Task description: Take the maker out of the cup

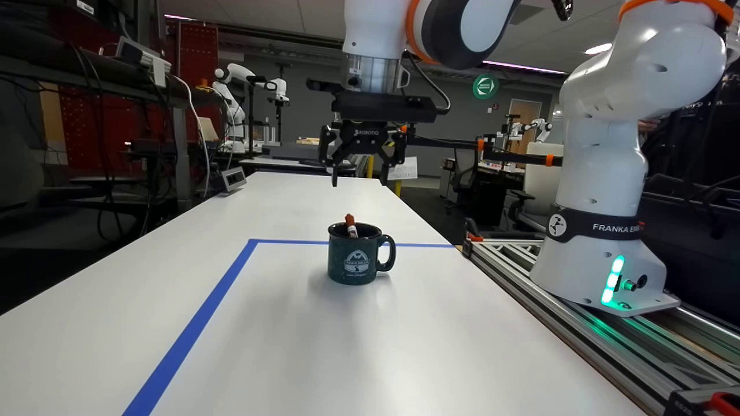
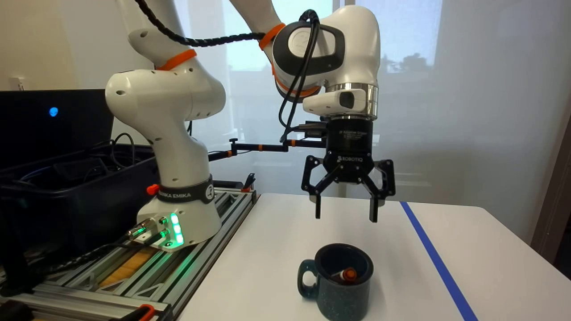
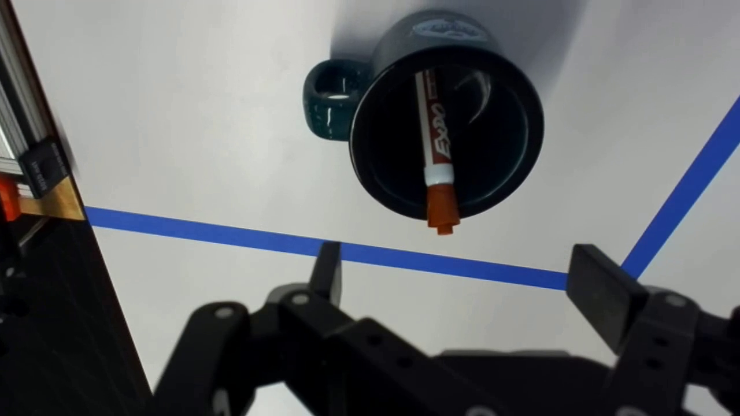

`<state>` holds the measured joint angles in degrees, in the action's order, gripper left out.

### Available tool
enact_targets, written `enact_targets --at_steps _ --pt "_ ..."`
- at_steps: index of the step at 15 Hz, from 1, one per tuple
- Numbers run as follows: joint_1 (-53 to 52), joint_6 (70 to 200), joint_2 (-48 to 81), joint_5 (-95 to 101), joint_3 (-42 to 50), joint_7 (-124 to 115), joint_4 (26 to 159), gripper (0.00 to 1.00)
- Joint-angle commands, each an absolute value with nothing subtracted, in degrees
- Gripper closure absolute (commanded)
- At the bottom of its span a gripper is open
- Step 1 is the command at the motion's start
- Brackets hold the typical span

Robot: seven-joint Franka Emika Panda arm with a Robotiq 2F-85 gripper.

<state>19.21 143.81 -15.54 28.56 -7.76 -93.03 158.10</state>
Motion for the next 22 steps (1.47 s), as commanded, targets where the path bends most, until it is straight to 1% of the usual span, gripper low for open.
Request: enact_targets --at_steps 1,11,12,13,14,15,18,20,21,22 --pt "18.48 147.60 -12.19 31.52 -5.47 -95.56 157.84 0.00" --pt "18.15 158.51 -5.62 37.91 -0.21 -100.34 158.01 0.00" --pt "17.94 158.98 -5.12 38.80 0.22 -101.06 158.01 0.05" --pt "17.67 159.23 -4.78 39.77 0.65 -101.71 158.01 0.26" --pt "19.45 159.66 -4.26 40.38 -1.06 -102.32 158.06 0.29" --pt "19.45 159.89 -3.99 41.20 -0.97 -102.98 158.06 0.30" --pt "19.35 159.99 -2.99 43.16 -0.98 -104.71 158.05 0.56" --pt "19.30 159.79 -2.30 44.02 -0.89 -105.51 157.94 0.69" --pt "19.34 159.84 -1.94 44.38 -0.79 -105.81 157.84 0.70" --pt "19.40 159.79 -1.62 44.83 -0.68 -106.24 157.70 0.76"
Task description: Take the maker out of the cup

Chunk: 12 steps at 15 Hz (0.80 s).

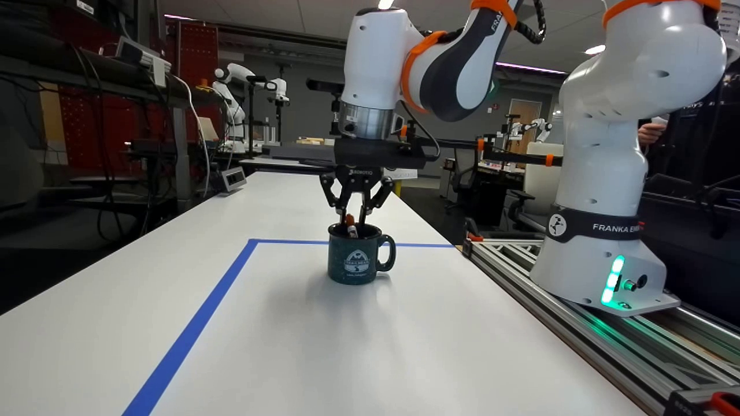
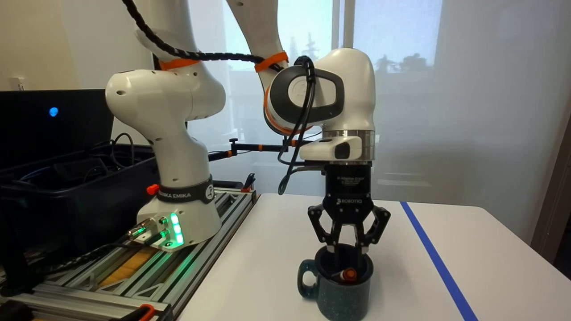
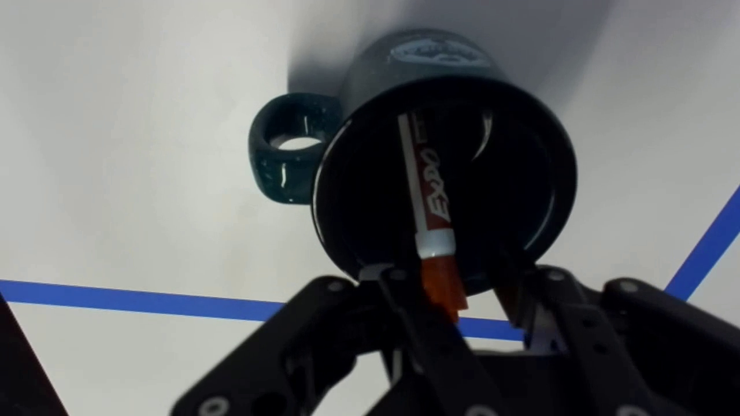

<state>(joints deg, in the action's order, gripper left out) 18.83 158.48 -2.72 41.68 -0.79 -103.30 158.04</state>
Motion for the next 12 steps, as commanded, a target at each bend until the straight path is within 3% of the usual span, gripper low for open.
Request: enact_targets --at_steps 1,6,8,11,12 --pt "19.43 159.77 -1.34 45.15 -0.60 -106.38 157.61 0.80" --pt "19.63 159.63 -0.11 46.42 -0.06 -107.24 157.01 0.62" --pt "19.73 159.56 0.32 46.83 0.22 -107.47 156.91 0.65" --pt "19.82 159.54 0.99 47.55 0.69 -107.81 156.70 0.85" --pt "19.80 159.58 1.19 47.53 0.81 -107.48 156.64 1.00"
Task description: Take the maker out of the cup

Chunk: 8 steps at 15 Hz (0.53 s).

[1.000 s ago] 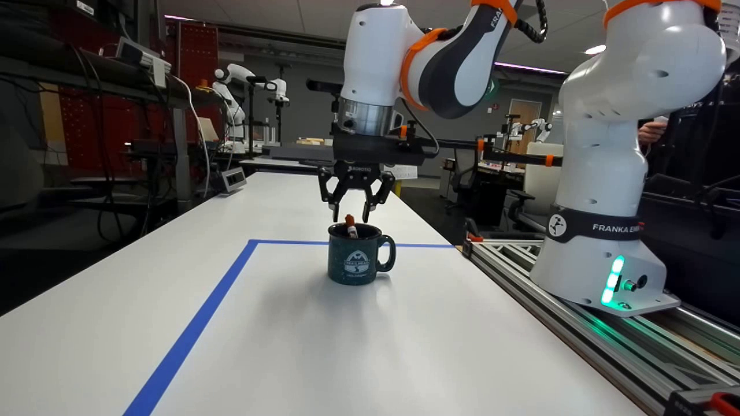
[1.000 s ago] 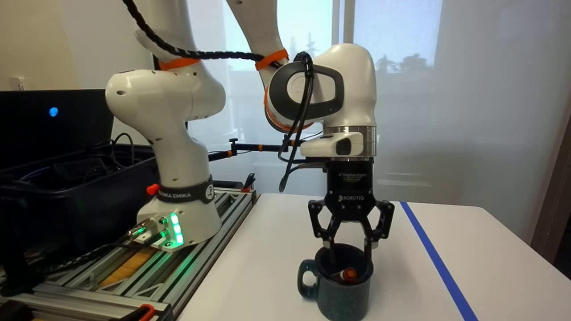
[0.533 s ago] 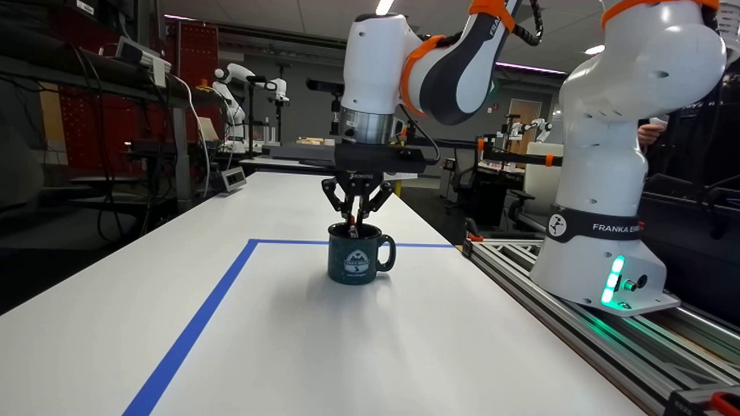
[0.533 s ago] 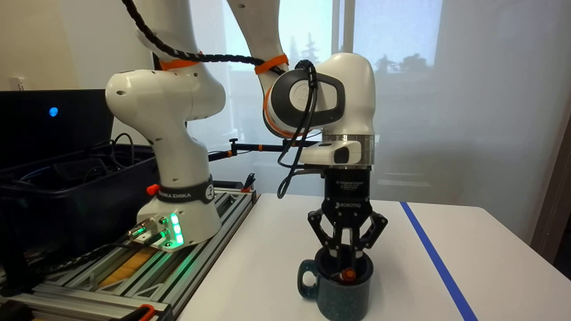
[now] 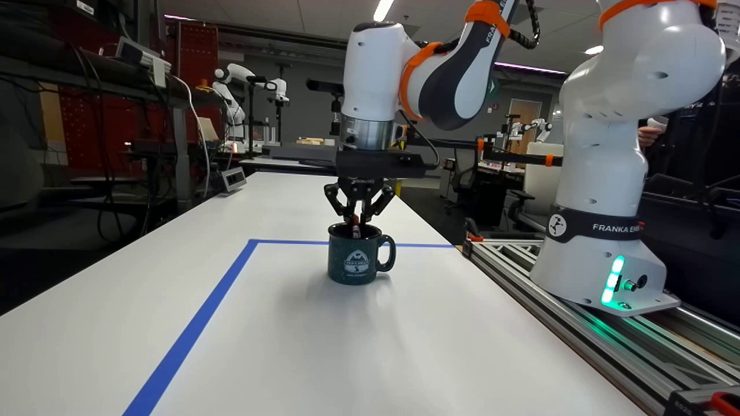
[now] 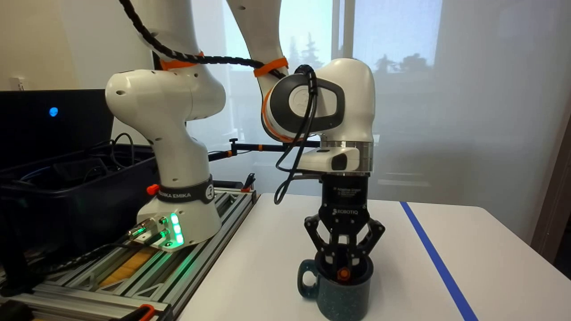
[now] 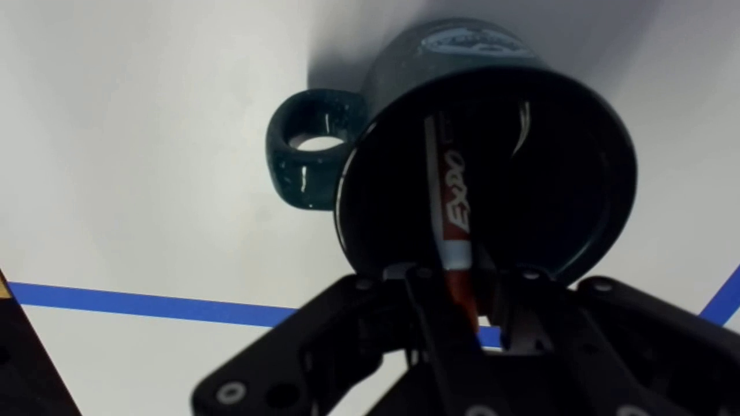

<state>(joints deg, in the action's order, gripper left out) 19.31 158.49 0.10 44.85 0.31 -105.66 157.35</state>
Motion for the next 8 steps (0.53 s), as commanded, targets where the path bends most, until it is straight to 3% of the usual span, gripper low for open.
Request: enact_targets --at_steps 1,6,8 --pt "19.71 159.62 0.91 47.25 0.78 -107.20 156.73 0.97" --pt "18.45 157.12 -5.03 40.63 -0.65 -102.56 158.57 0.95" --pt "14.49 155.37 -7.20 36.82 2.99 -100.24 158.33 0.95"
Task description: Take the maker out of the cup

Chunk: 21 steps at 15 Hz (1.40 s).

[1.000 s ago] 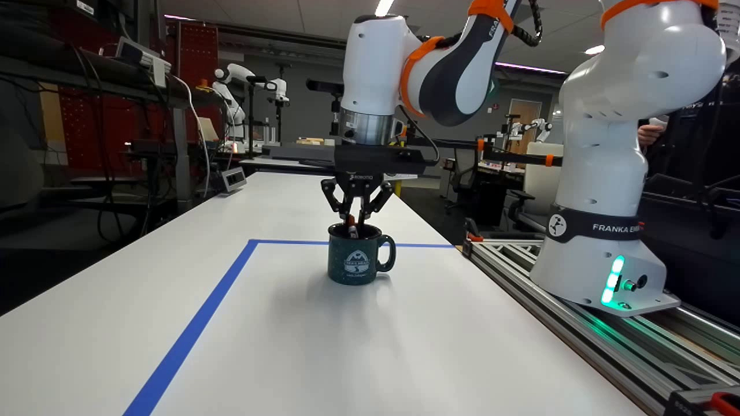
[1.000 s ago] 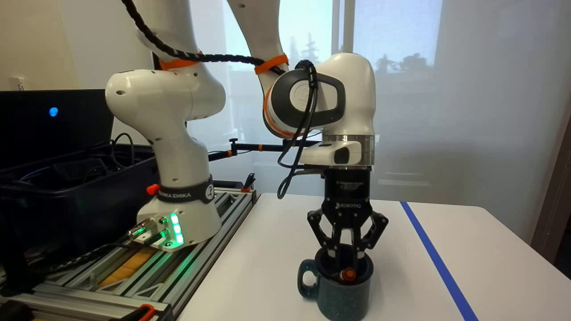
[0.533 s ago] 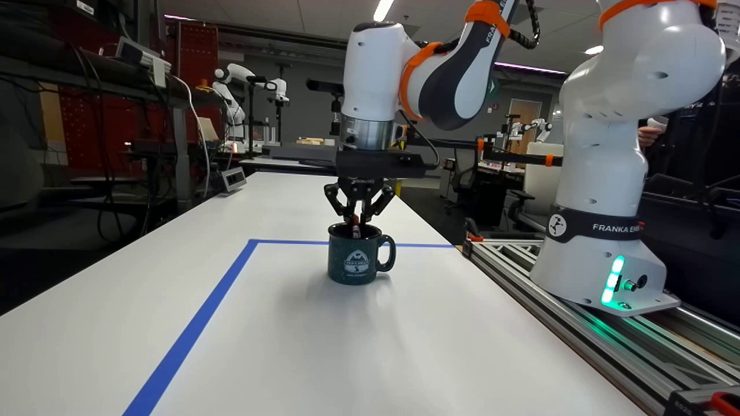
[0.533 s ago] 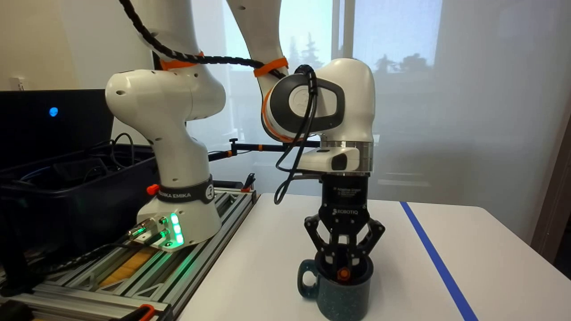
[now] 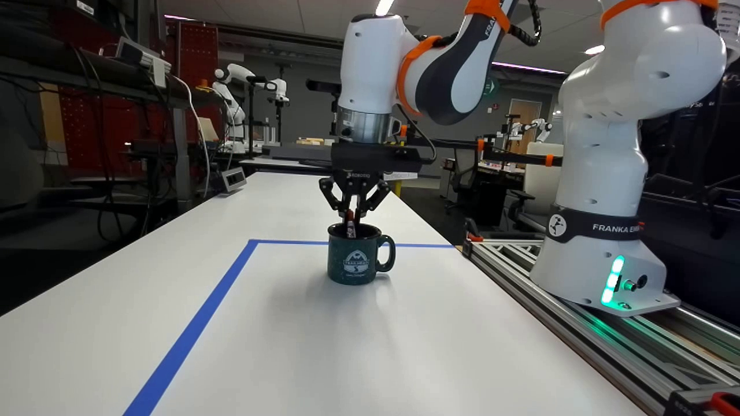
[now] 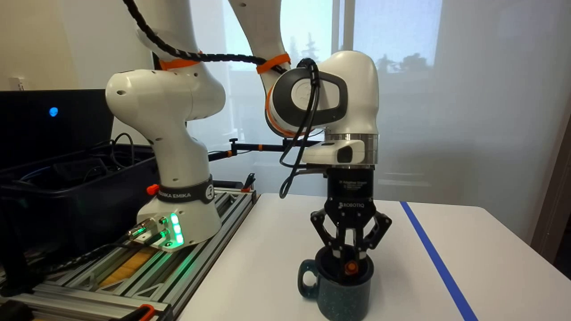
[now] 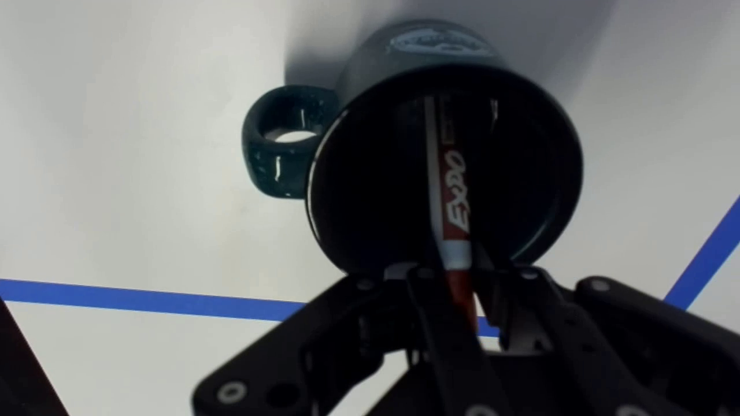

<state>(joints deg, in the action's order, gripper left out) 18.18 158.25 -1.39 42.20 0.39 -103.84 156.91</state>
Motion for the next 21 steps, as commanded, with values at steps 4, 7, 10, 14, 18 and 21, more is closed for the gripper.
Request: enact_targets --at_steps 4,7,10,14,18,21 --pt "13.09 150.48 -11.56 23.72 4.94 -91.94 155.92 0.95" --pt "12.72 145.71 -13.96 13.55 5.83 -85.43 152.45 0.95" --pt "14.50 146.75 -11.97 10.76 6.26 -84.73 147.73 0.95" --pt "15.65 152.77 -5.54 7.90 8.56 -84.21 143.90 0.95" --pt "14.36 156.07 1.81 -0.12 10.55 -81.43 142.08 0.95" --pt "13.91 159.79 7.10 -6.77 10.63 -78.52 141.35 0.95"
